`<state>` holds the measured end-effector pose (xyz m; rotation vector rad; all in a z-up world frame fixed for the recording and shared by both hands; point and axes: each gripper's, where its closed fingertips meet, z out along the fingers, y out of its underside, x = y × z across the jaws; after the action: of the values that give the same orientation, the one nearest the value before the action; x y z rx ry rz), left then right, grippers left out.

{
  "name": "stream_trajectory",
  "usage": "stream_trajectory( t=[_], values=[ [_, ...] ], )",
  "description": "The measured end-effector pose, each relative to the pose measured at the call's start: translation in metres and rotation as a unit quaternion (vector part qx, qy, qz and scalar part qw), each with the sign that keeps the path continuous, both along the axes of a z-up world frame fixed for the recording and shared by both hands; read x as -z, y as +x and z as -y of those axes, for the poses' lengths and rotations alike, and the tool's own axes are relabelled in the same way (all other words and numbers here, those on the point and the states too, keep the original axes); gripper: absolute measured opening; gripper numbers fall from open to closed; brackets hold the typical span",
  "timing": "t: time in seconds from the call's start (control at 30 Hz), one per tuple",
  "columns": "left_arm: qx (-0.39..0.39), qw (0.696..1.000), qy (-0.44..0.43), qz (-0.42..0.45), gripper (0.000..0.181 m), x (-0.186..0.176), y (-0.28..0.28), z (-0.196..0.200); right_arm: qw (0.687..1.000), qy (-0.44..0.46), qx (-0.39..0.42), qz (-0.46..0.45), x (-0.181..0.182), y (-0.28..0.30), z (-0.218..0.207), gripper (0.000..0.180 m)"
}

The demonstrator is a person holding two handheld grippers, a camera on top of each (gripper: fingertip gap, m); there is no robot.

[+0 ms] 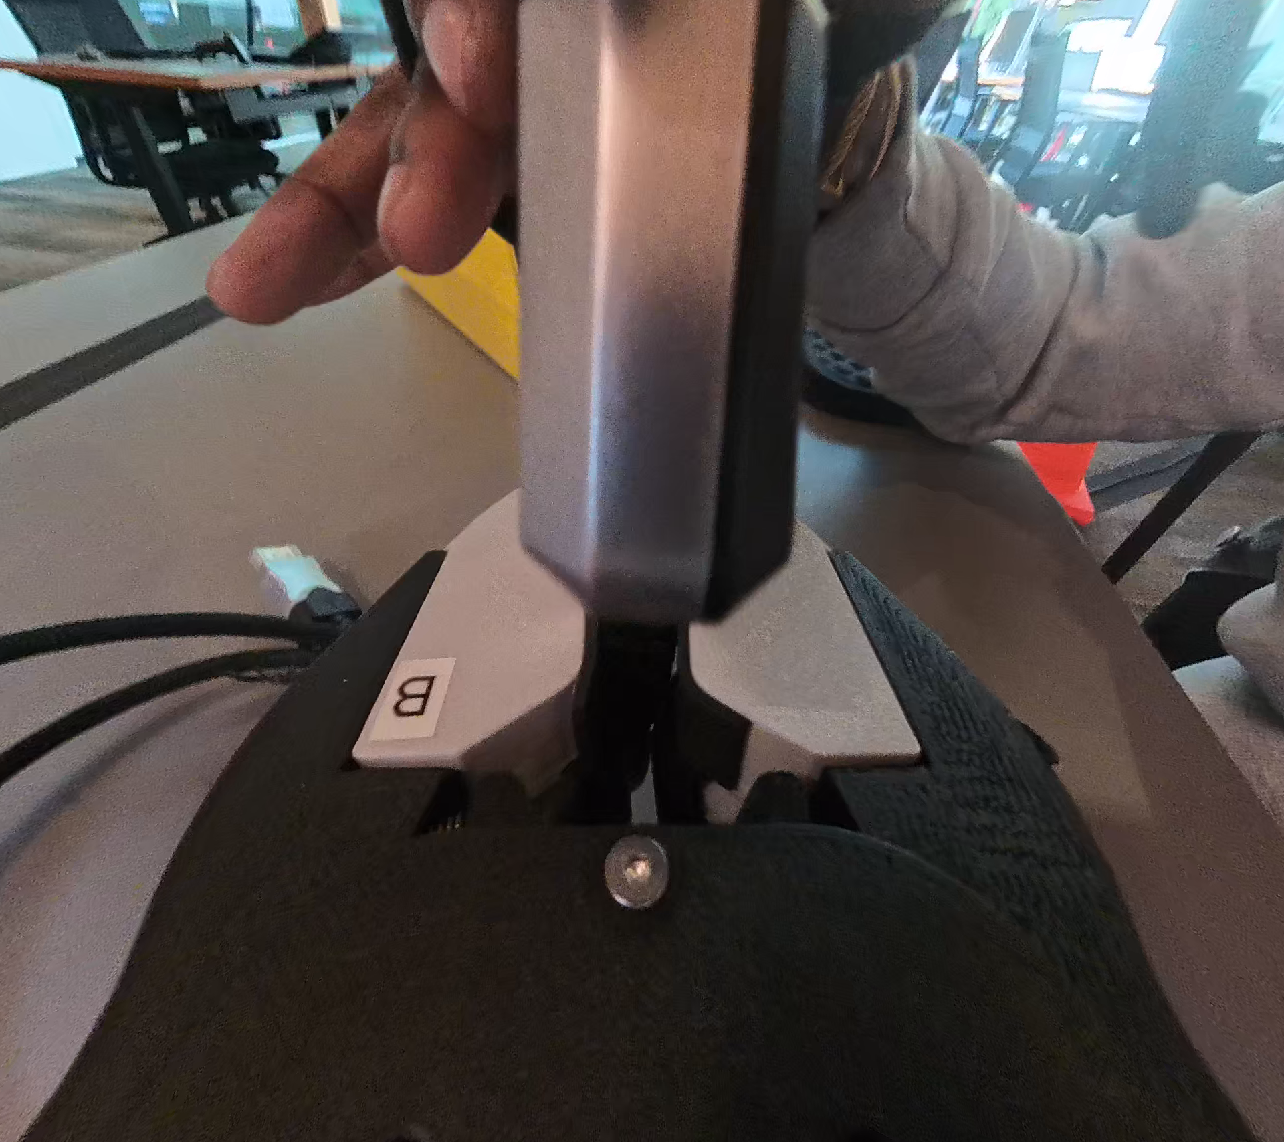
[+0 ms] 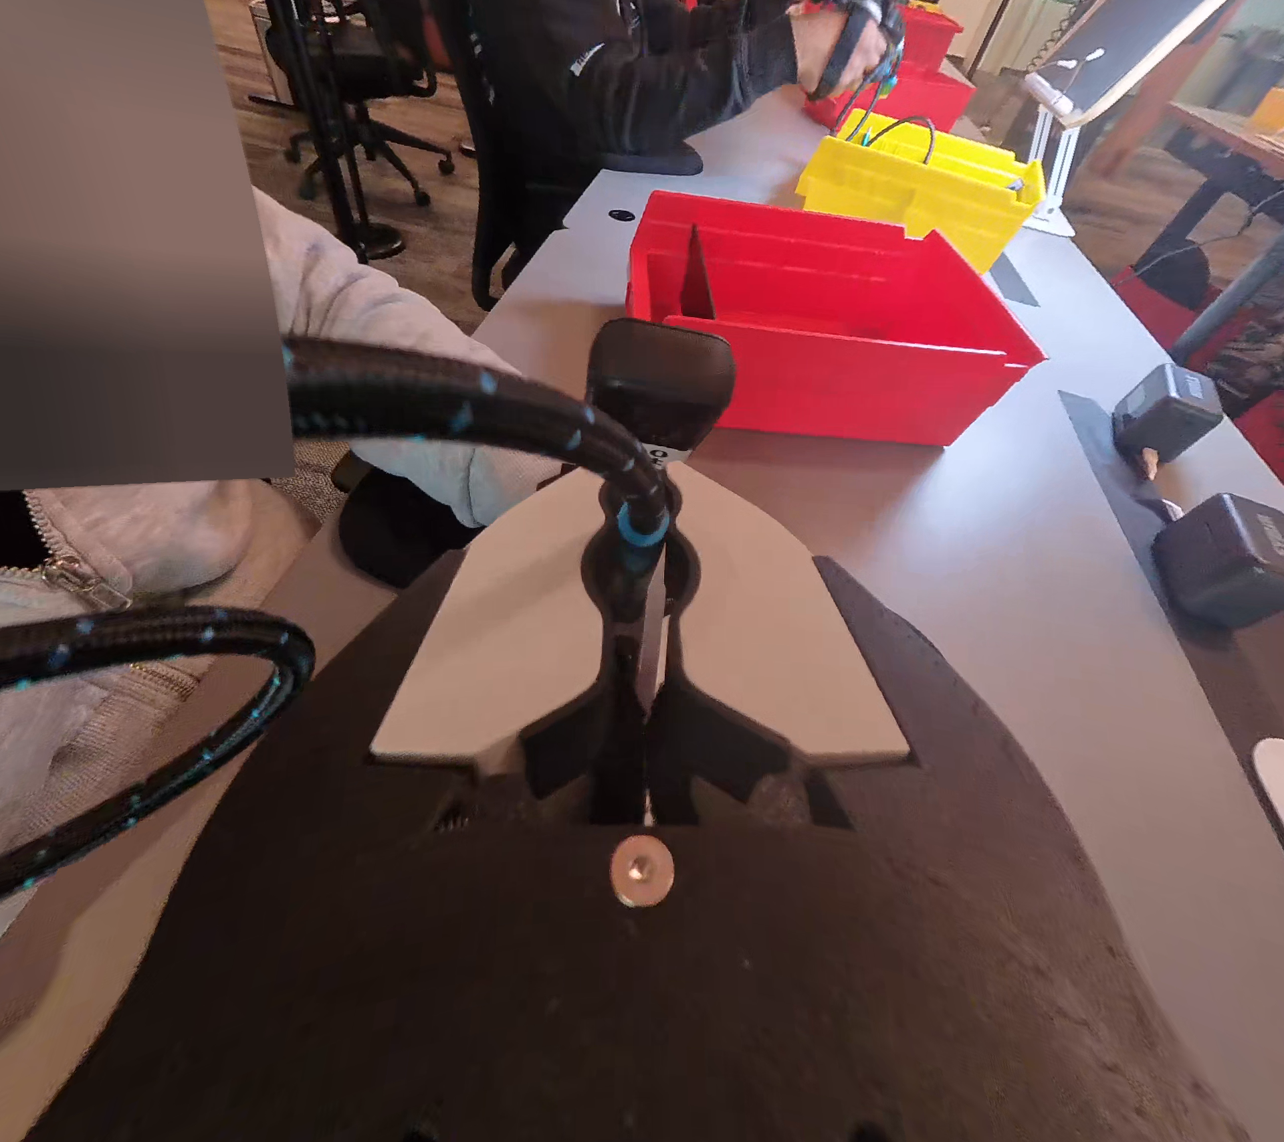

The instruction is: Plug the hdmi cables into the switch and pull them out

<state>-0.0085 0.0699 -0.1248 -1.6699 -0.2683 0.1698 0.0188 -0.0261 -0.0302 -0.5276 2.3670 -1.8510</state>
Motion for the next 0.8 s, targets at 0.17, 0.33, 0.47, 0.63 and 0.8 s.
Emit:
stream_trajectory(
  t=[0.17, 0.33, 0.47, 0.63, 0.8],
  values=[
    [0.019, 1.0, 0.007, -0.013, 0.016, -0.006, 0.007, -0.004, 0.999, 0.013, 0.001, -0.029, -0.006, 0.0, -0.004, 0.01],
    [0.031, 0.999, 0.01, -0.017, 0.015, -0.011, 0.012, -0.006, 0.997, 0.033, -0.006, -0.067, -0.009, 0.006, -0.009, 0.01],
    [0.027, 0.999, 0.019, -0.01, 0.016, -0.016, 0.011, -0.005, 0.998, 0.02, -0.009, -0.058, -0.014, 0.005, -0.008, 0.009],
    [0.018, 0.997, -0.073, 0.019, 0.015, 0.024, 0.008, -0.003, 0.969, -0.238, -0.025, 0.056, -0.124, 0.007, -0.044, 0.007],
    [0.027, 0.998, 0.064, 0.01, 0.015, -0.02, 0.007, 0.0, 0.956, -0.222, 0.164, -0.105, -0.158, -0.031, -0.145, 0.007]
  ],
)
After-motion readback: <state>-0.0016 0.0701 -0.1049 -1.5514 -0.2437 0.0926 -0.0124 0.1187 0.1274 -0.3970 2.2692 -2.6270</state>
